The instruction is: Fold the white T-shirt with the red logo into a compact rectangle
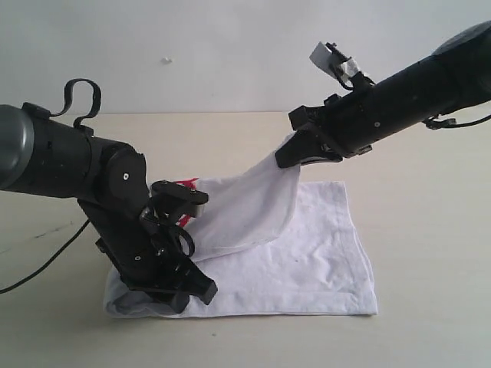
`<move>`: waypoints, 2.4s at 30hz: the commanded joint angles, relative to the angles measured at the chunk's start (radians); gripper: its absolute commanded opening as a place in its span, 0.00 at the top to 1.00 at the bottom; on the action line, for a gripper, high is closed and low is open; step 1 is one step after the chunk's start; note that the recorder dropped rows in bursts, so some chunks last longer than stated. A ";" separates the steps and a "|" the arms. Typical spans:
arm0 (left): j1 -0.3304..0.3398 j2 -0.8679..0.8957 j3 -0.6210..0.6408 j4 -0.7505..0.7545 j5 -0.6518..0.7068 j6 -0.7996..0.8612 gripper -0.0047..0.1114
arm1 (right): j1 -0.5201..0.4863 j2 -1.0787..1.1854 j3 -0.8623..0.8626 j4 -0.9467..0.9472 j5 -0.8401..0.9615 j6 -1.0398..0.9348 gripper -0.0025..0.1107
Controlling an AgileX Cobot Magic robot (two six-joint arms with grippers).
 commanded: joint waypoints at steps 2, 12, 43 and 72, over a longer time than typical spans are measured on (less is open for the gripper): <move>-0.001 0.012 0.013 0.016 -0.043 -0.015 0.65 | 0.000 -0.102 0.003 -0.231 -0.029 0.153 0.98; -0.001 0.012 0.013 0.012 -0.050 -0.038 0.65 | 0.000 -0.194 0.055 -0.543 0.065 0.423 0.98; -0.001 -0.036 0.010 0.001 -0.023 -0.039 0.65 | 0.175 -0.263 0.304 -0.586 0.306 0.367 0.44; -0.001 -0.086 -0.008 -0.092 -0.248 0.068 0.65 | 0.180 -0.059 0.320 -0.568 0.142 0.380 0.98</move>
